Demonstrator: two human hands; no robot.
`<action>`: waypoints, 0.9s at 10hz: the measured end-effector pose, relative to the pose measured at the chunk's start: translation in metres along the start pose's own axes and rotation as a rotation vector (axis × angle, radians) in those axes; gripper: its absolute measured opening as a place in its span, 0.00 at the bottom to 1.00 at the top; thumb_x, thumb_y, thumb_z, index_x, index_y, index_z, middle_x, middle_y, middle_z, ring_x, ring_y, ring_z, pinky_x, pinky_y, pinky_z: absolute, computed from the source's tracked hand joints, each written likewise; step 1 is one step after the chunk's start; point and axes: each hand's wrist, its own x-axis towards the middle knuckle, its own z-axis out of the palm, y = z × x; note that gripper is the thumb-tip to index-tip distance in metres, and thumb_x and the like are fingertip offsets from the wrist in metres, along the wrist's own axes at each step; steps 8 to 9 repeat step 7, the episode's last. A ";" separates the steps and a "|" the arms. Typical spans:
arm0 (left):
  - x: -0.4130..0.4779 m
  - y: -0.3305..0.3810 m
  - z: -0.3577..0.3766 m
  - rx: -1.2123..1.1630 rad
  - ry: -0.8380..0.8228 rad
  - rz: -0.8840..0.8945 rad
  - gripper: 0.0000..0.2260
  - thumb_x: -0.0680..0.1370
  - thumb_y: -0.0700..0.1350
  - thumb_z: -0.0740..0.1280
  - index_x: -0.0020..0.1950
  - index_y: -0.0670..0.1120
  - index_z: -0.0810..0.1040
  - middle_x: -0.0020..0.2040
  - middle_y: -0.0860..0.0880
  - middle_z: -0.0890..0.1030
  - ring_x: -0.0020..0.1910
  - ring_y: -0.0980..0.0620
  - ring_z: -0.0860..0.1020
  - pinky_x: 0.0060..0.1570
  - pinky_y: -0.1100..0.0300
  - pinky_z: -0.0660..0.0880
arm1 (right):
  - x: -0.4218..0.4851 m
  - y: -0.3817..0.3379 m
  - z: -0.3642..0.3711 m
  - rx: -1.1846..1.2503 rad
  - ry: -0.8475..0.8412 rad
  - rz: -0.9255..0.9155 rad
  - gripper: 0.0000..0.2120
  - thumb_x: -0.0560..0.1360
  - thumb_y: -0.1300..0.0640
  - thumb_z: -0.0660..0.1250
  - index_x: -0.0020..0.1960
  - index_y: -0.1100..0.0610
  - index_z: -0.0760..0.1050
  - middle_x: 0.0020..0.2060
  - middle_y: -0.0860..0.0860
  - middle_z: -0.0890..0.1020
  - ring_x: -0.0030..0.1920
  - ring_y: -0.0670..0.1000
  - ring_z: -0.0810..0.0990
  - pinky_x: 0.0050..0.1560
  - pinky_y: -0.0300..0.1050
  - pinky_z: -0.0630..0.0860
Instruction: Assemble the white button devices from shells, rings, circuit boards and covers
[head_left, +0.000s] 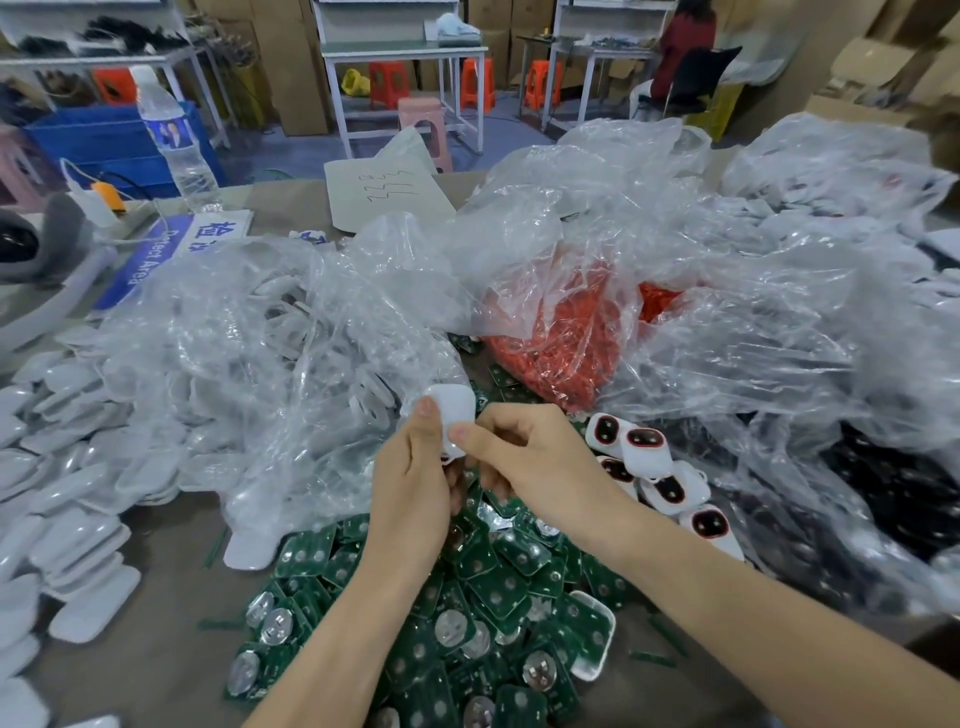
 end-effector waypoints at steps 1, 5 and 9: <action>-0.003 0.001 -0.001 0.016 -0.093 -0.002 0.21 0.84 0.54 0.50 0.45 0.45 0.77 0.24 0.54 0.73 0.21 0.61 0.67 0.20 0.69 0.63 | -0.005 0.000 -0.001 0.013 0.050 -0.034 0.13 0.76 0.53 0.69 0.39 0.62 0.77 0.28 0.53 0.76 0.30 0.48 0.72 0.33 0.43 0.69; -0.007 -0.003 -0.006 0.056 -0.163 0.135 0.17 0.83 0.54 0.52 0.47 0.49 0.77 0.30 0.53 0.74 0.24 0.56 0.68 0.24 0.65 0.66 | -0.027 0.048 -0.085 -0.978 0.226 -0.208 0.16 0.69 0.56 0.76 0.37 0.57 0.68 0.47 0.50 0.77 0.53 0.52 0.72 0.51 0.34 0.61; -0.019 0.001 -0.011 0.100 -0.176 0.153 0.13 0.83 0.46 0.57 0.44 0.52 0.79 0.28 0.52 0.75 0.25 0.53 0.70 0.25 0.62 0.69 | -0.041 0.044 -0.089 -0.837 0.238 -0.221 0.07 0.71 0.53 0.74 0.41 0.55 0.78 0.47 0.48 0.81 0.55 0.51 0.77 0.55 0.34 0.64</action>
